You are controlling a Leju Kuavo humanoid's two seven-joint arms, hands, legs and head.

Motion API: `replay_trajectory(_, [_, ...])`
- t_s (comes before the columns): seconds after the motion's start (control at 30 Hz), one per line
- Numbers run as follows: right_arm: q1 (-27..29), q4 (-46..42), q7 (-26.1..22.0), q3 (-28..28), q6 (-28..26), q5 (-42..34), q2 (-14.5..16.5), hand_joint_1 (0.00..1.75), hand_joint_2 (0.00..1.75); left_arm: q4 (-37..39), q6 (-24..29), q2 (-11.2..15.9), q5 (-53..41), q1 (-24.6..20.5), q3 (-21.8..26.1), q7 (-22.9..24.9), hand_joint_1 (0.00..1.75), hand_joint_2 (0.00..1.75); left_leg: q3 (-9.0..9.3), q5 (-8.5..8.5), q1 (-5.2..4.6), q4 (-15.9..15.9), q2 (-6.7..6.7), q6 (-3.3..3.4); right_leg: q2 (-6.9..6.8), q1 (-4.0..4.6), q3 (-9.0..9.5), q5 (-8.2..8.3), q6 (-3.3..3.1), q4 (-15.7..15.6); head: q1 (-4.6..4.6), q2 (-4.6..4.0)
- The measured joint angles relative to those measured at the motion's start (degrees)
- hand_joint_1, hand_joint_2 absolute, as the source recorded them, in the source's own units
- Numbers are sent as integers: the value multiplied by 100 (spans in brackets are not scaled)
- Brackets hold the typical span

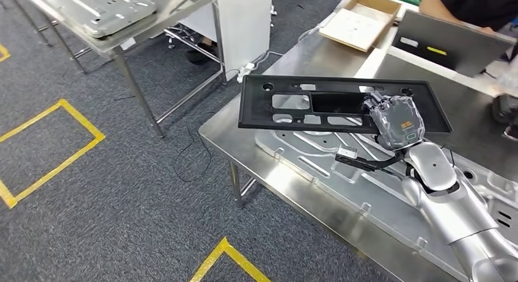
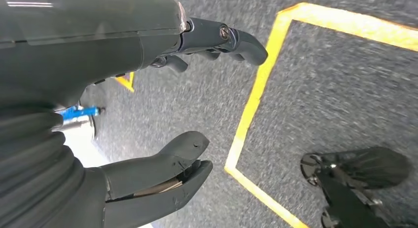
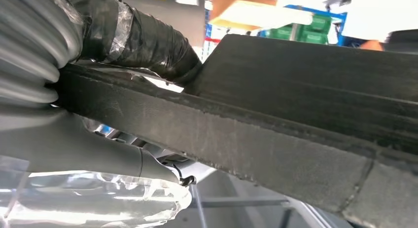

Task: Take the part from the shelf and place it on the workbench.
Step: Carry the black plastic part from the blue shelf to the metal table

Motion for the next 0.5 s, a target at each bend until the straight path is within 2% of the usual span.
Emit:
replay_trajectory(0.07, [7,1,0,-4,2,-1,-1,175,175,3,1,6,-1,-13,2,0,0,175,20,-20,-5,3,100,-53,140,8,-19,28,-83,6,0,-1])
replay_trajectory(0.1, [10,2,0,-5,3,-1,-2,175,175,4,1,8,-1,-19,3,1,0,175,22,-63,8,35,71,-85,200,-1,-20,41,-119,-6,-1,-1])
replay_trajectory(0.13, [9,3,0,-7,5,-1,-3,175,175,4,1,9,-1,-21,3,0,0,175,-15,-154,26,142,-29,-113,258,-12,-22,57,-155,-18,-1,-1])
replay_trajectory(0.17, [6,4,0,-8,7,0,-2,175,175,4,1,9,-1,-18,4,-1,0,175,-109,-303,42,363,-172,-138,312,-23,-23,74,-189,-30,-2,-1])
replay_trajectory(0.2, [8,6,1,-9,10,-1,1,175,175,5,1,10,0,-13,5,-1,0,175,-260,-491,54,695,-334,-154,364,-26,-31,85,-212,-31,-3,-1])
replay_trajectory(0.23, [16,10,1,-10,13,-1,4,175,175,7,1,10,4,-5,7,-2,0,175,-445,-674,56,1088,-431,-160,425,-22,-44,94,-229,-30,-4,-1])
replay_trajectory(0.27, [36,15,1,-10,15,-2,7,175,175,9,2,10,8,1,8,-2,0,175,-612,-795,56,1431,-473,-159,490,-11,-53,99,-239,-27,-4,-1])
replay_trajectory(0.3, [60,24,1,-10,17,-2,8,175,175,10,2,10,11,10,9,-3,0,175,-705,-809,54,1612,-491,-148,562,2,-58,103,-245,-22,-4,-1])
replay_trajectory(0.33, [81,33,1,-11,19,-2,8,175,175,10,3,10,16,20,10,-4,0,175,-698,-714,50,1580,-502,-123,638,16,-60,106,-249,-17,-4,-1])
replay_trajectory(0.37, [98,40,1,-14,20,-3,8,175,175,11,5,10,20,28,14,-7,0,175,-587,-526,41,1329,-534,-84,715,28,-58,108,-249,-11,-5,-1])
replay_trajectory(0.43, [114,49,2,-29,25,-7,7,175,175,17,10,30,31,40,28,-13,0,175,-229,-145,26,552,-798,37,857,40,-64,118,-237,1,-3,-1])
replay_trajectory(0.5, [136,63,8,-43,49,-13,10,175,175,28,13,52,44,40,44,-22,0,175,-18,-8,14,97,-1033,120,988,8,-92,143,-188,2,-2,-1])
